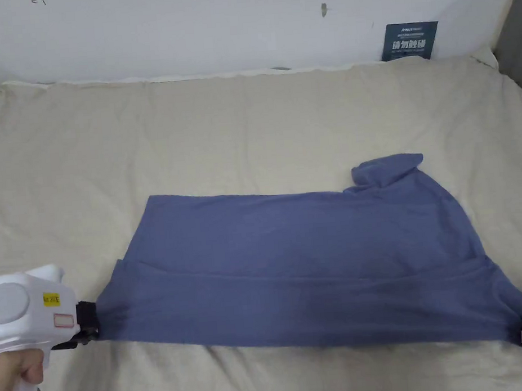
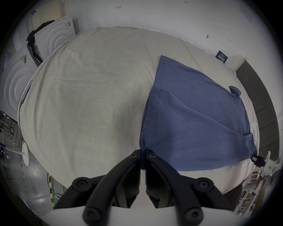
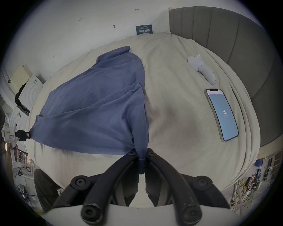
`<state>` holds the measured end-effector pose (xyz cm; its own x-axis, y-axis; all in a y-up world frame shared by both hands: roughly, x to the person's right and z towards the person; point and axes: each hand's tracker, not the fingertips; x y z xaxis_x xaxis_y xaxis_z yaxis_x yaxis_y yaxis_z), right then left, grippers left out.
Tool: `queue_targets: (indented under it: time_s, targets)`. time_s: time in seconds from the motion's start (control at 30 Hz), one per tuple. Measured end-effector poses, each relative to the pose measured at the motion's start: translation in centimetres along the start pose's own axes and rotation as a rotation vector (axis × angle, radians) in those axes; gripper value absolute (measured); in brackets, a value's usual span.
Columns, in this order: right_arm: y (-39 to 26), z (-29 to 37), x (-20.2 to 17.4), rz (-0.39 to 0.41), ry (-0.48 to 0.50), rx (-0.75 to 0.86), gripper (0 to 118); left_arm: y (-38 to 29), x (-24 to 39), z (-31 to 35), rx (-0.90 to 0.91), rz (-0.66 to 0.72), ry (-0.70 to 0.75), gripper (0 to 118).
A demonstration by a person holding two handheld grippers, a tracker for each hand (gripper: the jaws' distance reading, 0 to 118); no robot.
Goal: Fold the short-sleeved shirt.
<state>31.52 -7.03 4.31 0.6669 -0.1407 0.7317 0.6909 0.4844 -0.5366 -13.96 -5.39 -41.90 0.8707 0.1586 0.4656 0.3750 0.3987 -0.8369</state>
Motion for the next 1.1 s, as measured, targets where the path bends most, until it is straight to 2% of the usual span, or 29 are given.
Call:
queue_targets:
  time_s: [0.37, 0.73, 0.83, 0.87, 0.9, 0.93, 0.97, 1.0, 1.03, 1.1]
  targets:
    - [-4.6, 1.8, 1.7, 0.017, 0.013, -0.049, 5, -7.0, -2.4, 0.3, -0.058, 0.037, 0.011, 4]
    - [-4.8, 1.3, 1.1, 0.017, -0.017, -0.062, 5, -7.1, -2.3, 0.8, -0.055, 0.013, 0.015, 4]
    - [-4.8, 1.2, 1.1, 0.011, -0.017, -0.074, 5, -7.0, -2.8, 0.7, -0.047, 0.044, -0.009, 4]
    - [-4.9, 1.2, 1.1, 0.011, -0.018, -0.075, 9, -6.9, -2.9, 0.7, -0.033, 0.051, -0.028, 6]
    - [-4.9, 1.2, 1.2, 0.000, -0.023, -0.075, 36, -7.0, -3.1, 0.9, 0.003, 0.023, -0.043, 35]
    - [-4.9, 1.3, 1.4, 0.002, -0.031, -0.068, 77, -6.9, -3.2, 0.8, -0.002, 0.016, -0.018, 80]
    - [-5.0, 1.2, 1.7, 0.035, 0.020, -0.074, 108, -6.5, -3.6, 0.3, -0.017, -0.006, 0.018, 118]
    - [-4.9, 1.6, 1.6, 0.030, -0.011, -0.076, 116, -6.9, -3.8, 0.8, 0.001, -0.020, 0.018, 114]
    - [-4.6, 2.1, 1.6, 0.052, -0.087, -0.068, 116, -6.9, -4.1, 0.7, 0.005, -0.012, -0.022, 111]
    - [-3.6, 3.3, 2.1, 0.041, -0.077, 0.002, 116, -4.8, -2.9, 2.4, 0.009, -0.007, -0.003, 112]
